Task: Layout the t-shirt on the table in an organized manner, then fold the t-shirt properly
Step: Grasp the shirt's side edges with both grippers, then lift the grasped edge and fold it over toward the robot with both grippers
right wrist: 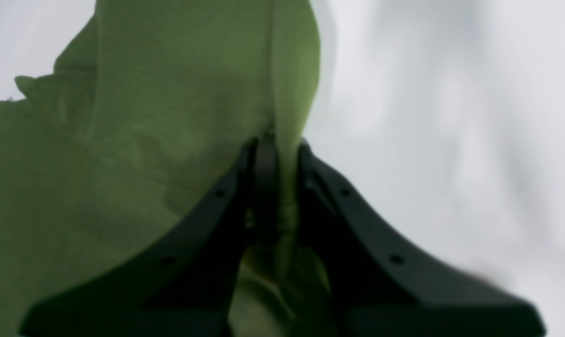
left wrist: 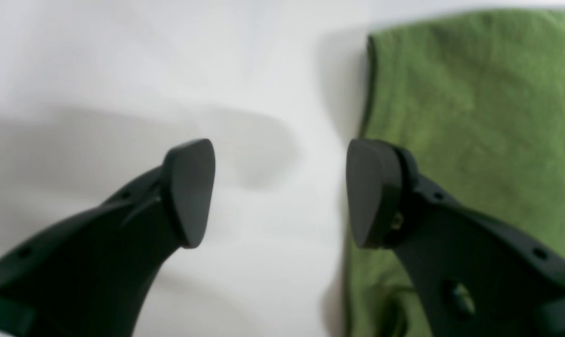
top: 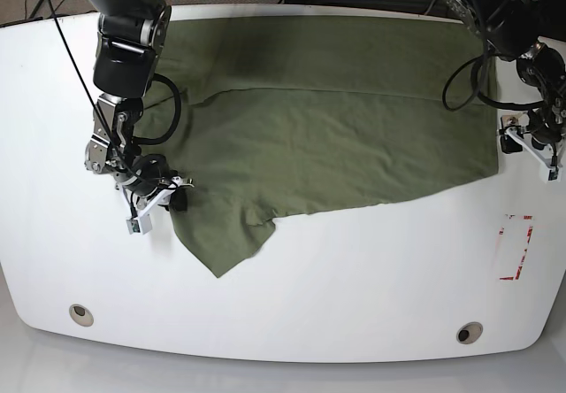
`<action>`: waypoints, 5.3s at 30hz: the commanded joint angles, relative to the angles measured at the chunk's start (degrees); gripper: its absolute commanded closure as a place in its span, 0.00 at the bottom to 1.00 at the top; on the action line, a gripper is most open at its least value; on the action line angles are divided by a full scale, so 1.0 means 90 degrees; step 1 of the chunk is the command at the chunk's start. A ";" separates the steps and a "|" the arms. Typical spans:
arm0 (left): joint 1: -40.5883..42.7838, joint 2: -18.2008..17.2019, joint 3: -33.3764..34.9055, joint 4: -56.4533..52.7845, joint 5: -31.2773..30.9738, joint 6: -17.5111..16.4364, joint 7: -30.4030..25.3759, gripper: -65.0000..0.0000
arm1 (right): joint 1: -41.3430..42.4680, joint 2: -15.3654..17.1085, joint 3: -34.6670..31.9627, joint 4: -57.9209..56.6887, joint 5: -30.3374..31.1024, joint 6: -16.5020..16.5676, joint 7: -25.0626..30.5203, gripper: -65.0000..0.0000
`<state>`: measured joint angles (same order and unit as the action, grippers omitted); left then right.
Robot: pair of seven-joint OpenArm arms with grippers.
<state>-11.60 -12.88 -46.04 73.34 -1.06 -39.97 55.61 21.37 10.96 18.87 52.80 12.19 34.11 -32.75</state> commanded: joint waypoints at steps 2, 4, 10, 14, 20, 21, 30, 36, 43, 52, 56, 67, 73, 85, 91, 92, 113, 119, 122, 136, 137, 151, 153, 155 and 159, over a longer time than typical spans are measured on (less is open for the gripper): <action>-0.0348 -0.0146 -0.0008 -0.0164 -0.0082 -0.0004 -0.0167 0.36 | 0.0112 0.0047 -0.0002 0.0068 -0.0040 0.0015 -0.0038 0.93; -0.0426 -0.0136 -0.0008 -0.0300 -0.0082 -0.0004 -0.0167 0.36 | 0.0102 0.0047 -0.0002 0.0068 -0.0040 0.0015 -0.0038 0.93; -0.0680 -0.0107 -0.0008 -0.0574 -0.0092 -0.0004 -0.0177 0.36 | 0.0005 0.0047 -0.0002 0.0068 -0.0040 0.0015 -0.0038 0.93; -0.0875 0.0001 0.0002 -0.0896 -0.0092 -0.0004 -0.0177 0.36 | -0.0015 0.0047 -0.0002 0.0068 -0.0040 0.0015 -0.0029 0.93; -0.1061 0.0010 0.0002 -0.1355 -0.0082 -0.0004 -0.0177 0.36 | -0.0025 0.0047 -0.0002 0.0068 -0.0011 0.0015 -0.0029 0.93; -0.1100 0.0020 0.0012 -0.1424 -0.0082 -0.0004 -0.0187 0.36 | -0.0025 0.0047 -0.0002 0.0068 -0.0011 0.0015 -0.0029 0.93; -0.1119 0.0206 0.0500 -0.1482 -0.0112 -0.0004 -0.0187 0.50 | -0.0025 0.0047 -0.0002 0.0068 -0.0001 0.0015 -0.0029 0.93; -0.1129 0.0245 0.0647 -0.1482 -0.0112 -0.0004 -0.0187 0.89 | -0.0025 0.0047 -0.0002 0.0068 -0.0030 0.0015 -0.0029 0.93; -0.1139 0.0245 0.0647 -0.1473 -0.0122 -0.0004 -0.0187 1.00 | -0.0025 0.0047 -0.0002 0.0068 -0.0040 0.0015 -0.0019 0.93; -0.1080 0.0264 0.0637 -0.0447 -0.0122 -0.0004 -0.0138 1.00 | -0.0025 0.0057 -0.0002 0.0078 -0.0040 0.0015 -0.0019 0.93; -0.1080 0.0352 0.0627 -0.0037 -0.0112 -0.0004 -0.0050 1.00 | -0.0025 0.0057 -0.0002 0.0078 -0.0040 0.0015 -0.0019 0.93; -0.1080 0.0352 0.0627 0.0462 -0.0112 -0.0004 0.0321 1.00 | -0.0240 0.0047 -0.0002 0.0693 -0.0040 0.0015 -0.0048 0.94; -0.1071 0.0342 0.0627 0.0462 -0.0112 -0.0004 0.0321 1.00 | -0.0298 0.0037 -0.0002 0.0996 -0.0040 -0.0014 -0.0312 0.94; -0.0817 0.0372 0.0647 0.0510 -0.0122 -0.0004 0.0311 1.00 | -0.0581 0.0047 -0.0002 0.1572 -0.0040 0.0015 -0.0468 0.94; -0.0494 0.0382 0.0999 0.1145 -0.0122 -0.0004 0.0321 1.00 | -0.0757 0.0047 -0.0002 0.1709 0.0009 0.0005 -0.0478 0.94; -0.0406 0.0382 0.1086 0.1302 -0.0122 -0.0004 0.0311 1.00 | -0.0777 0.0047 -0.0002 0.1787 0.0009 0.0015 -0.0488 0.94; 0.0141 0.0118 0.1243 0.2112 -0.1001 -0.0004 0.0321 1.00 | -0.1734 -0.0129 0.0037 0.4405 0.0018 0.0015 -0.1699 0.94; 0.0219 0.0108 0.1243 0.2112 -0.1147 -0.0004 0.0302 1.00 | -0.2027 -0.0129 0.0037 0.5128 0.0018 0.0015 -0.2041 0.94; 0.0277 0.0089 0.1243 0.2132 -0.1147 -0.0004 0.0302 1.00 | -0.2203 -0.0129 0.0037 0.5440 0.0018 0.0015 -0.2178 0.94; 0.0668 -0.0097 0.1213 0.2161 -0.1157 -0.0004 0.0302 1.00 | -0.3033 -0.0139 0.0223 0.6339 0.0018 0.0015 -0.2588 0.94; 0.0707 -0.0136 0.1213 0.2190 -0.1157 -0.0004 0.0302 1.00 | -0.3082 -0.0139 0.0233 0.6368 0.0018 0.0015 -0.2588 0.94; 0.1362 -0.0185 0.1213 0.2728 -0.1167 -0.0004 0.0302 1.00 | -0.3893 -0.0139 0.0233 0.6759 0.0018 0.0015 -0.2598 0.93; 0.1440 -0.0185 0.1213 0.2767 -0.1167 -0.0004 0.0302 1.00 | -0.3991 -0.0139 0.0233 0.6798 0.0018 0.0015 -0.2598 0.93; 0.1518 -0.0185 0.1213 0.2806 -0.1167 -0.0004 0.0302 1.00 | -0.4098 -0.0139 0.0233 0.6847 0.0018 0.0015 -0.2598 0.93; 0.1625 -0.0185 0.1213 0.2796 -0.1167 -0.0004 0.0292 1.00 | -0.4264 -0.0139 0.0233 0.6886 0.0018 0.0015 -0.2598 0.93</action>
<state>3.40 -13.54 -34.83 97.36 -11.64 -40.14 59.09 -16.82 9.06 20.64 113.56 12.32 34.50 -57.06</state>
